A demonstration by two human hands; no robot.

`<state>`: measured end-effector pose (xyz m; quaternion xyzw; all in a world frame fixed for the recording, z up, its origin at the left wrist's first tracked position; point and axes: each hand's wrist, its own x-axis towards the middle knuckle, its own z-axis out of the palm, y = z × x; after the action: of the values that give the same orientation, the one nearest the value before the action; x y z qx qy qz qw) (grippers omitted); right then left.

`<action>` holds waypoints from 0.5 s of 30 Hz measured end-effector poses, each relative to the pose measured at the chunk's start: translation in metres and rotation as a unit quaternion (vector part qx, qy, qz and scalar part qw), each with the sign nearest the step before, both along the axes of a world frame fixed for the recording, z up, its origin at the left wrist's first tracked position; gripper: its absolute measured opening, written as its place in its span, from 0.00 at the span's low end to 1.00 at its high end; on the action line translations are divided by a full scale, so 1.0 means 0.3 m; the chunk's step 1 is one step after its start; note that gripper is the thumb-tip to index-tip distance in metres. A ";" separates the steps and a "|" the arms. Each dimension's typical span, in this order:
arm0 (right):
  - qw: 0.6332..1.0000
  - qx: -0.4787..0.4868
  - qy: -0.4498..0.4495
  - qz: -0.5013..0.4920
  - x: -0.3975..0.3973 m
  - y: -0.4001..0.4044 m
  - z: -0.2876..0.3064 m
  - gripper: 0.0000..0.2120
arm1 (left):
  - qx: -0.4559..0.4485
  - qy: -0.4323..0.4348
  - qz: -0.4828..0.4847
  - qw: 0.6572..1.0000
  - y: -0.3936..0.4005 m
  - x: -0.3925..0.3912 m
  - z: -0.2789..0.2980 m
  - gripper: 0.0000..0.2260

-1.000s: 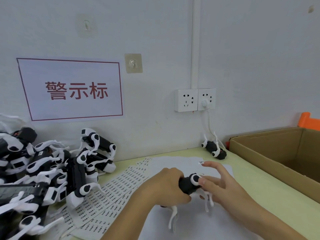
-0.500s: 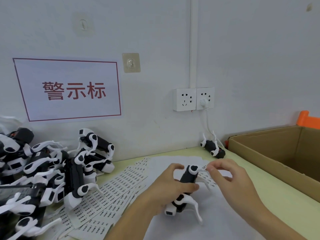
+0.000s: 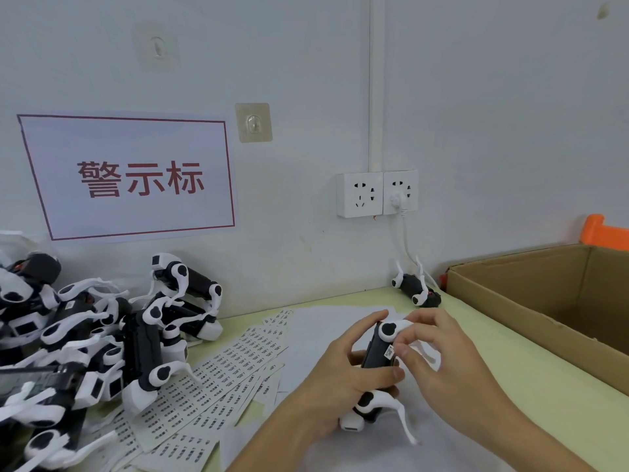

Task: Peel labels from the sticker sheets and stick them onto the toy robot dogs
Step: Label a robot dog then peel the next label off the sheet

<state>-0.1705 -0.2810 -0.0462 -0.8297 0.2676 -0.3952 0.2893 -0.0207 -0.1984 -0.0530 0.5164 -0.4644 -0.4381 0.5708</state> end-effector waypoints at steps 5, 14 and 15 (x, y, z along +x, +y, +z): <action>1.000 -0.022 -0.007 -0.009 0.003 0.008 -0.002 0.12 | -0.005 0.014 -0.005 1.000 -0.006 -0.007 -0.018 0.33; 0.999 -0.039 -0.003 -0.008 0.002 0.021 0.001 0.13 | 0.001 -0.004 -0.006 1.000 -0.013 -0.002 -0.031 0.34; 0.999 -0.041 -0.005 -0.008 0.003 0.021 0.000 0.13 | 0.001 -0.005 -0.007 1.000 -0.012 -0.002 -0.031 0.34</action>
<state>-0.1697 -0.2748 -0.0462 -0.8367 0.2562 -0.4123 0.2535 -0.0213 -0.2021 -0.0625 0.5158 -0.4702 -0.4404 0.5648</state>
